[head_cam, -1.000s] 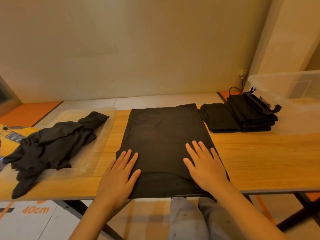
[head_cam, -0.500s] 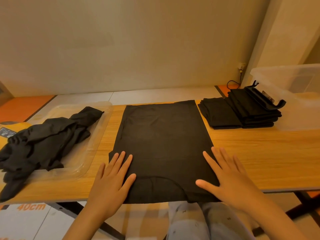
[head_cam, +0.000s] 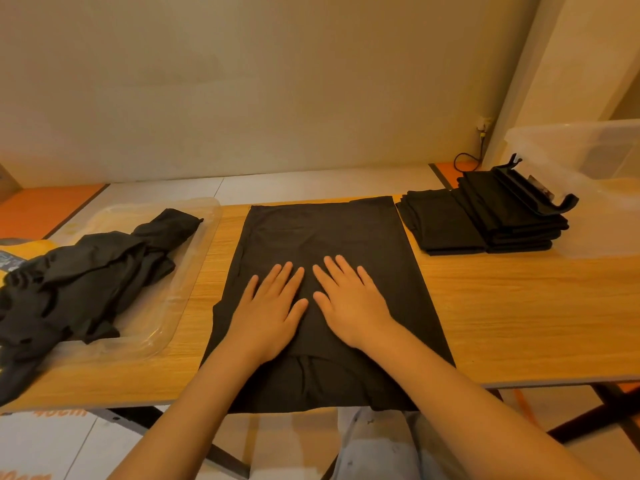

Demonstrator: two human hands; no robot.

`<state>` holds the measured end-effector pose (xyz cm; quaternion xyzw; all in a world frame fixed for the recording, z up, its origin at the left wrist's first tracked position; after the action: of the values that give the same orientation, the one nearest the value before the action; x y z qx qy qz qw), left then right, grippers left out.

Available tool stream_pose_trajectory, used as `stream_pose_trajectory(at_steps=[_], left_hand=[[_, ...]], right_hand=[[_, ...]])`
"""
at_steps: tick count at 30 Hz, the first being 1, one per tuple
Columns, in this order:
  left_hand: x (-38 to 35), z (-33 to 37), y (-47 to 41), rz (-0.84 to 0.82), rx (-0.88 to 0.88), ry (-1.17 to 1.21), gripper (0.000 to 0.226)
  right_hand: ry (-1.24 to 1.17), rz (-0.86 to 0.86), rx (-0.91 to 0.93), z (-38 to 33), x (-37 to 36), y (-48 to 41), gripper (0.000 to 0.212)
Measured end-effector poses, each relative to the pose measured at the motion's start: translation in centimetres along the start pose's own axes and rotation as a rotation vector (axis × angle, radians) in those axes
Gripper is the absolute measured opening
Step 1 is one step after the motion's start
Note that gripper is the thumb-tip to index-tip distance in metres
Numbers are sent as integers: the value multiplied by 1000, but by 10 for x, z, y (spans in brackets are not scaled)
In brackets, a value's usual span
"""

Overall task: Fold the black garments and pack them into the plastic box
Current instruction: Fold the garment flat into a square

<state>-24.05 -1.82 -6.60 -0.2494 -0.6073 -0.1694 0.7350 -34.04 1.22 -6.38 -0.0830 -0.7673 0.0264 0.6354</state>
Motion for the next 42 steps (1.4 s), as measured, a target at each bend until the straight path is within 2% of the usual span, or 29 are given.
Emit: stream_pose_trajectory(at_steps=[2,4,9,11,13,17,20,24,29,33,36,38,42], left_hand=[[-4,-14,8,-3,-5,9,59],[-1,-33,19,12,10,17,70],[2,-65,43,-24,104,59,81],[7,-67,39,-20,134,75,73],[19,-59,18,26,138,84,62],[27,-16,-56,74,-42,102,55],[3,-12,-102,1,-93,-8,56],[-18,-58,-110,-38,10,-12,59],[-21,-74,-98,-65,15,-16,60],[-13,-69,-128,-8,29,34,60],[-21,-67,-159,-34,37,20,57],[-30,-76,-172,-51,61,-11,56],[-32,-97,-185,11,93,-19,59]], right_hand=[[9,-10,-20,12,-6,3,55],[31,-11,-57,33,-2,9,56],[115,-73,-239,102,7,30,65],[141,-67,-281,110,11,29,65],[143,-2,-238,97,18,12,63],[61,64,-25,39,20,-49,58],[66,-17,35,23,-3,-82,57],[44,-70,-61,65,-18,-95,57],[88,-60,-274,134,-6,-87,60],[90,0,-212,123,3,-112,60],[76,-49,-157,111,-7,-141,58],[80,-86,-192,118,-16,-156,58],[127,-44,-336,145,-17,-169,61]])
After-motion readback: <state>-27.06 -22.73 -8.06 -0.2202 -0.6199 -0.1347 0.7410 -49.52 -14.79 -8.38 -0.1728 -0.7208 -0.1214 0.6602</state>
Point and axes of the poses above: each hand's wrist, its own y-axis away from the middle knuckle, its own x-axis out of the back of the hand, z = x × y, the point moved 10 cm from there along -y, towards the middle knuckle, and after that the axes turned 10 degrees about z, right-handed, at the moved point
